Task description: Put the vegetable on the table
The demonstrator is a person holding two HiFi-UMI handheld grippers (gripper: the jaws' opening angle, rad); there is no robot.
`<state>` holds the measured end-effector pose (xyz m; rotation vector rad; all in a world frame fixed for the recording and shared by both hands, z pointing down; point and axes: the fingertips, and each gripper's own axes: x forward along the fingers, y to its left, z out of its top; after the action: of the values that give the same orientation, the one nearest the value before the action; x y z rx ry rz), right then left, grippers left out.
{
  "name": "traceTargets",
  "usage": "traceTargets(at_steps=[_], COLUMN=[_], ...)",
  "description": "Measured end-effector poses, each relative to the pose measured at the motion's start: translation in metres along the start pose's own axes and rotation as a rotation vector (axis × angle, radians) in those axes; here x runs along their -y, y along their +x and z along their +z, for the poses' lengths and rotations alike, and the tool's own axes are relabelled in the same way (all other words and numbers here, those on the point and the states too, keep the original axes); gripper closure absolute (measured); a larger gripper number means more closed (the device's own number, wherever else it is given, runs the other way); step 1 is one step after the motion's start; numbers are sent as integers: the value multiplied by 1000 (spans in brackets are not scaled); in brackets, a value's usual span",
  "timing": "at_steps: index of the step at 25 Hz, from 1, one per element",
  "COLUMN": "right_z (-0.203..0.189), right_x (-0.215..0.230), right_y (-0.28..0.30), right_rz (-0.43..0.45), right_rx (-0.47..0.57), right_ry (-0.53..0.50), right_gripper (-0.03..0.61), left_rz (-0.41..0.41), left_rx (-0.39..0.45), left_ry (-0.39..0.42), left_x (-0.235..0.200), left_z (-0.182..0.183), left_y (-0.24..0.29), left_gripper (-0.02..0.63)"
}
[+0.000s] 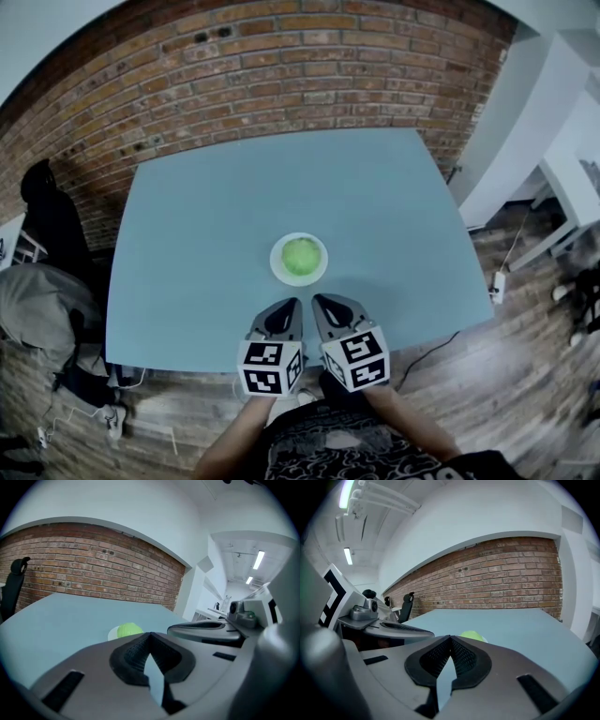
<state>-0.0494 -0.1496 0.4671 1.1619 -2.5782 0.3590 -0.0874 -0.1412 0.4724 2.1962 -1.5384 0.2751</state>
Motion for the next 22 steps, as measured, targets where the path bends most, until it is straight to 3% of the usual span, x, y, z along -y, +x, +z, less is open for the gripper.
traceTargets(at_steps=[22], right_z=[-4], right_x=[-11], right_y=[-14], right_rz=[1], right_rx=[8], right_ry=[-5], right_gripper=[569], left_rz=[-14], left_rx=[-6], left_ry=[-5], left_x=[8], left_z=[-6], left_y=[-13], left_gripper=[614])
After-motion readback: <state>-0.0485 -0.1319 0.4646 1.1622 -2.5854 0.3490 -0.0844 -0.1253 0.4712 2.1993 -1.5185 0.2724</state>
